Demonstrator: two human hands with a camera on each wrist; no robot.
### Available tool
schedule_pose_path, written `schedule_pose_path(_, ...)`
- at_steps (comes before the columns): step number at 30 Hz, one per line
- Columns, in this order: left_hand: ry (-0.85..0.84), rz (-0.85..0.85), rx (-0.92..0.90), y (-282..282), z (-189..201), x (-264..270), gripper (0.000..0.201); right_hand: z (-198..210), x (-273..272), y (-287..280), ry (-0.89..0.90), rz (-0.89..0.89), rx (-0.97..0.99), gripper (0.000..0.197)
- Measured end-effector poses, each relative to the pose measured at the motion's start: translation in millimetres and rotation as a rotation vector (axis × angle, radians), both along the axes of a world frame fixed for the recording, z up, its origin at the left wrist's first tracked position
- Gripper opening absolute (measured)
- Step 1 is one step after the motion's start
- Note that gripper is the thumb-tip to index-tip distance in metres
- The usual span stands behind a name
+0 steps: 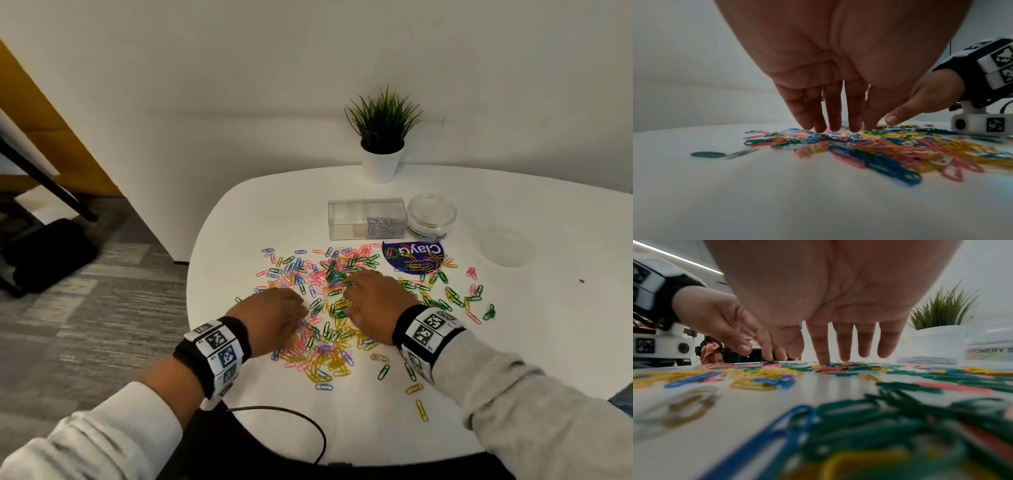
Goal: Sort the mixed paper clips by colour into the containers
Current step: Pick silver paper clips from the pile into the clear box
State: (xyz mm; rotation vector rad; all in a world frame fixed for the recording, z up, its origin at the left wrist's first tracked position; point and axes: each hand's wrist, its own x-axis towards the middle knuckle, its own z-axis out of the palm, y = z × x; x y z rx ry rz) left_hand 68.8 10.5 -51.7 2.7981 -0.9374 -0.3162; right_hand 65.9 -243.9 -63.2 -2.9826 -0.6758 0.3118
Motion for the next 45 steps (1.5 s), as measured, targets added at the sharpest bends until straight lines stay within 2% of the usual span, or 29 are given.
schedule_pose_path(5, -0.035, 0.151, -0.020, 13.1, 3.7, 9.3, 0.019, 1.2, 14.9, 9.5, -0.134, 0.045, 0.135, 0.032)
schedule_pose_path(8, 0.031, 0.177, 0.032, 16.4, 2.0, 8.8, 0.015, 6.6, 27.1, 22.5, -0.083, 0.071, 0.194, 0.027)
schedule_pose_path(11, 0.094, 0.153, 0.070, 17.8, -0.7, 4.9, 0.024, 11.6, 34.2, 33.3, 0.015, 0.078, 0.143, 0.025)
schedule_pose_path(14, 0.102, 0.155, 0.030, 22.0, -2.6, 5.2, 0.034, 8.3, 36.5, 34.2, 0.022, 0.073, 0.093, 0.017)
schedule_pose_path(17, 0.057, 0.167, -0.001, 25.9, -1.7, 5.4, 0.030, 7.3, 34.4, 29.4, -0.008, 0.033, 0.134, 0.015)
schedule_pose_path(21, 0.054, 0.064, -0.057, 20.8, -2.0, -4.4, 0.027, 12.9, 28.2, 29.1, -0.004, -0.033, 0.159, 0.005)
schedule_pose_path(24, 0.085, -0.047, 0.001, 13.9, -1.7, -9.4, 0.034, 12.9, 27.5, 28.2, 0.097, -0.051, 0.107, 0.039)
schedule_pose_path(26, 0.080, -0.041, 0.020, 13.6, 0.8, -8.1, 0.032, 14.1, 28.0, 28.0, 0.183, -0.052, 0.055, 0.050)
schedule_pose_path(28, 0.063, 0.031, -0.002, 18.3, 3.8, -4.4, 0.027, 14.2, 29.4, 28.5, 0.205, -0.046, 0.022, 0.045)
schedule_pose_path(31, 0.012, 0.184, 0.022, 28.7, 4.2, 4.5, 0.021, 12.5, 30.9, 30.8, 0.129, -0.045, 0.039, 0.020)
schedule_pose_path(34, 0.012, 0.332, 0.064, 33.1, 3.5, 10.8, 0.016, 7.9, 34.0, 31.1, 0.060, -0.056, 0.097, 0.023)
schedule_pose_path(36, 0.012, 0.349, 0.057, 32.0, 3.0, 11.2, 0.015, 5.5, 35.1, 30.1, 0.043, -0.043, 0.107, 0.027)
schedule_pose_path(40, 0.063, 0.268, 0.008, 25.5, 0.2, 6.2, 0.014, 4.8, 33.9, 26.7, 0.112, -0.045, 0.090, 0.031)
schedule_pose_path(45, 0.057, 0.305, 0.015, 23.5, -3.6, 7.7, 0.012, 5.8, 32.8, 24.2, 0.062, -0.071, 0.108, 0.031)
